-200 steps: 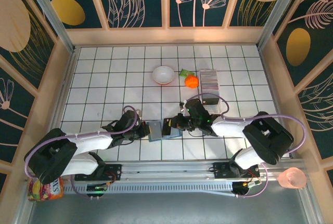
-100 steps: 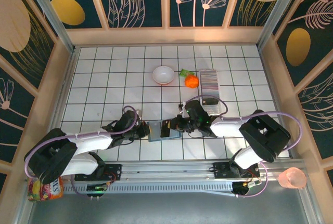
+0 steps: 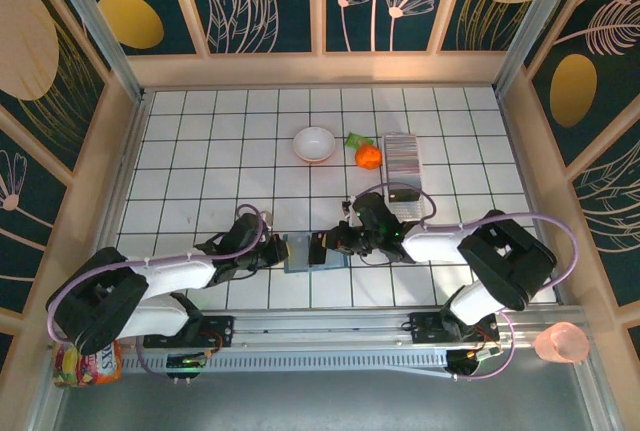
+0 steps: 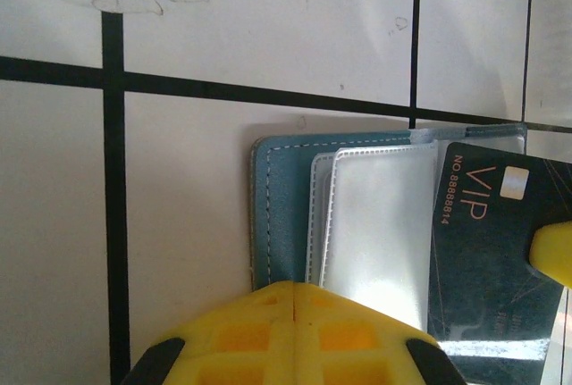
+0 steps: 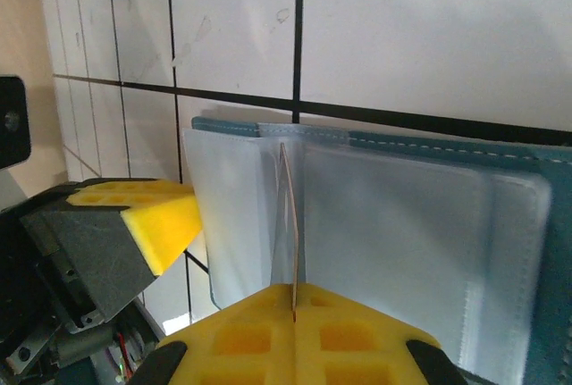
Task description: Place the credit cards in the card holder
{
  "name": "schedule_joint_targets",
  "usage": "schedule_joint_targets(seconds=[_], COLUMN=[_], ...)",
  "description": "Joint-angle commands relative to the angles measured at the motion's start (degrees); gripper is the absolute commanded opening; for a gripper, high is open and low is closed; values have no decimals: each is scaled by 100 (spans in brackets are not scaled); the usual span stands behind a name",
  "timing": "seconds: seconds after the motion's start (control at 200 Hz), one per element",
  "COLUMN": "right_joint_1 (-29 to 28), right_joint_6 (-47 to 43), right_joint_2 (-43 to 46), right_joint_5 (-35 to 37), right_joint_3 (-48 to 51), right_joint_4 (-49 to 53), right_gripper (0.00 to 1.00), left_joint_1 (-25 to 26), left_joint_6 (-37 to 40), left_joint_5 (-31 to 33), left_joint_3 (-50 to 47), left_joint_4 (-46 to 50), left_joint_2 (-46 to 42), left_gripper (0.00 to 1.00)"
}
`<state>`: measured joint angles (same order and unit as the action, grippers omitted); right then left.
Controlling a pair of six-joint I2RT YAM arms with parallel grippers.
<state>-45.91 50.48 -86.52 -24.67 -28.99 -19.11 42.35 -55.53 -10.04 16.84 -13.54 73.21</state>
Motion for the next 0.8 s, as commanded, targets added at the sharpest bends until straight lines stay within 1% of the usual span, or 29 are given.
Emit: schedule_joint_targets(seconds=[0.0, 0.29, 0.796], right_joint_1=[-6, -84, -242], right_joint_6=[-37, 47, -45], right_joint_2=[191, -117, -471], right_joint_5=[391, 13, -403], right_joint_3=[-101, -107, -386], right_joint_4=[320, -89, -126], right_gripper=[0, 0, 0], left_joint_1=[8, 10, 3], left_joint_6=[37, 25, 23], left_joint_5=[20, 20, 36], left_joint_3=[-128, -170, -199], left_joint_4=[63, 45, 19], left_joint_2=[-78, -105, -91], left_gripper=[0, 0, 0])
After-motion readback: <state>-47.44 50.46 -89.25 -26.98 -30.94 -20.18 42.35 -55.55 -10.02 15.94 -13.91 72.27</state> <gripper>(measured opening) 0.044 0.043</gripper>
